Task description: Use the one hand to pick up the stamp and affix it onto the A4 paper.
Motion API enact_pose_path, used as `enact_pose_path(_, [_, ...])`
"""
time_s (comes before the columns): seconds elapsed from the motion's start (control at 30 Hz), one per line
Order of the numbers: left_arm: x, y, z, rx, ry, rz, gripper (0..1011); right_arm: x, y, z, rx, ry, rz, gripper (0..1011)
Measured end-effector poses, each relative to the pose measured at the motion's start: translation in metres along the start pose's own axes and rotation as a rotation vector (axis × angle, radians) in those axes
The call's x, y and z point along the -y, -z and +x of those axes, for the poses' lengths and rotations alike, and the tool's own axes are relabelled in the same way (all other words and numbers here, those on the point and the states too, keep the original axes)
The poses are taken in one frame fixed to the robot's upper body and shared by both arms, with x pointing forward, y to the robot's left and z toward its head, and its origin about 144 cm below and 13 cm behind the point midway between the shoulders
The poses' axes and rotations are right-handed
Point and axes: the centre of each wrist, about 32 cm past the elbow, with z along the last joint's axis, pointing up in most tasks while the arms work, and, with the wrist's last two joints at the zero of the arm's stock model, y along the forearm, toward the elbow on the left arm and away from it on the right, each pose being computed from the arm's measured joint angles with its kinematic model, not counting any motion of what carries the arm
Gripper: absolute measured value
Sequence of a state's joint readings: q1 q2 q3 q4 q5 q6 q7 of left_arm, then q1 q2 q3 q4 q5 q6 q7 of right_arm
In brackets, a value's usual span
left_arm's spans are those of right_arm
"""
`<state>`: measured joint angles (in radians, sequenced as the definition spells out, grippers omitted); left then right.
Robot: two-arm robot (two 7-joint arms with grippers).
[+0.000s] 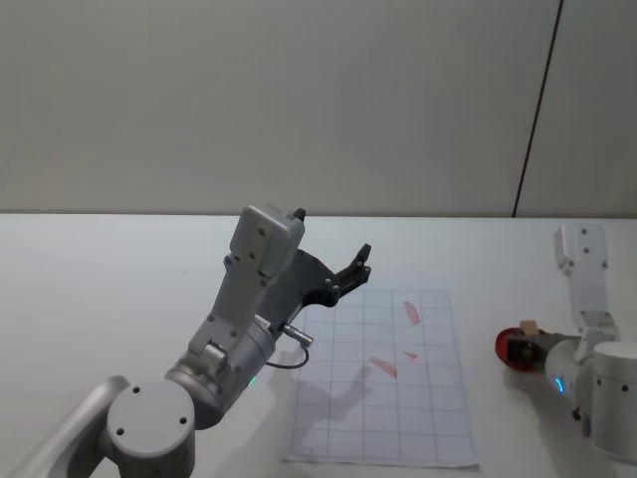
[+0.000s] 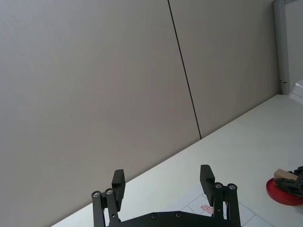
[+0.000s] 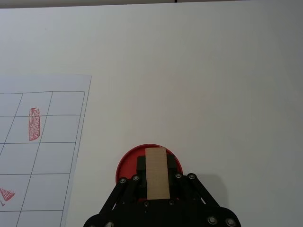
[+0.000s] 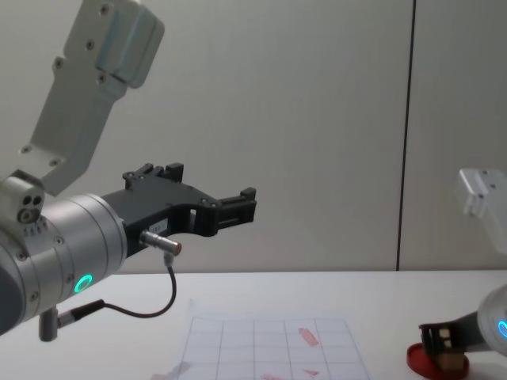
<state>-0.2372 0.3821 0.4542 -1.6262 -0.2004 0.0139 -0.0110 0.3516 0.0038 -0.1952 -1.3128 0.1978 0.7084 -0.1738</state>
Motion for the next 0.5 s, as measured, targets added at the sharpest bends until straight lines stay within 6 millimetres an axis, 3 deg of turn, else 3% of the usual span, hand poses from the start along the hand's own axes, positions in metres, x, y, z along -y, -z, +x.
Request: enact_pose_path(0.5, [0.000,0.000,0.000,0.000,0.000,0.000,1002,0.018,-0.008,0.005,-0.009,-0.058,0.082,220])
